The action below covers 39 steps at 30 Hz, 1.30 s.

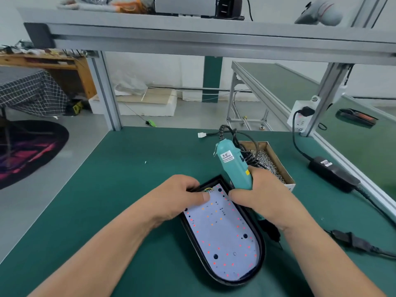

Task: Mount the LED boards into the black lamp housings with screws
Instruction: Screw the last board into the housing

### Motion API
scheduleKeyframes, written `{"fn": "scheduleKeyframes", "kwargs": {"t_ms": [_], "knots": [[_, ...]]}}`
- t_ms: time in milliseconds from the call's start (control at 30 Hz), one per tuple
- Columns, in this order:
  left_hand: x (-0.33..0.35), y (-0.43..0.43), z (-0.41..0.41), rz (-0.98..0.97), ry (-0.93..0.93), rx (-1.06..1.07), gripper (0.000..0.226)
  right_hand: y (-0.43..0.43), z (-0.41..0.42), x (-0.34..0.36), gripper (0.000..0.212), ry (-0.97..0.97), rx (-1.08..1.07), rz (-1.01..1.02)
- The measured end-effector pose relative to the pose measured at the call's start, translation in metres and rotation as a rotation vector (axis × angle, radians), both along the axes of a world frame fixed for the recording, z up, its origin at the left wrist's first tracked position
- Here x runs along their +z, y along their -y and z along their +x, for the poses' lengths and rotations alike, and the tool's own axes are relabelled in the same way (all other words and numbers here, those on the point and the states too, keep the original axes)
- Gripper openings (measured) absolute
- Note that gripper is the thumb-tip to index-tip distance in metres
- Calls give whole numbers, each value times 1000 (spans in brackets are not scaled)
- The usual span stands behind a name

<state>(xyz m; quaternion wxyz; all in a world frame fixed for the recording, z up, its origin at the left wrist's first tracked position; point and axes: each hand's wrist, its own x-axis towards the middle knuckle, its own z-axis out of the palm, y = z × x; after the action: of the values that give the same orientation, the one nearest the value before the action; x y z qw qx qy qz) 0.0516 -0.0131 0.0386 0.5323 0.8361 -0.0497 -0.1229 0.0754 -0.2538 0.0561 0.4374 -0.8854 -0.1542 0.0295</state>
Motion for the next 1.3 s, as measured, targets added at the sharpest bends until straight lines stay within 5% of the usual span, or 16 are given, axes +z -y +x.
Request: {"fn": "scheduleKeyframes", "kwargs": {"t_ms": [267,400,567,833,1100,1300], "knots": [[-2,-6,-2,72,5,21,52,3,5,-4,38,-23,-16,2],[-2,-11,4,-290,-104,356,23,4,6,-4,32,-55,-24,11],[1,-24,11,-787,-161,586,25,3,6,-5,29,-63,-46,-18],[7,-17,7,-790,64,687,16,8,9,-4,29,-20,-111,-31],[23,-5,-14,-797,-13,339,22,6,2,2,26,-83,-23,2],[23,13,-25,-809,-150,178,29,16,1,14,22,-54,-112,345]]}}
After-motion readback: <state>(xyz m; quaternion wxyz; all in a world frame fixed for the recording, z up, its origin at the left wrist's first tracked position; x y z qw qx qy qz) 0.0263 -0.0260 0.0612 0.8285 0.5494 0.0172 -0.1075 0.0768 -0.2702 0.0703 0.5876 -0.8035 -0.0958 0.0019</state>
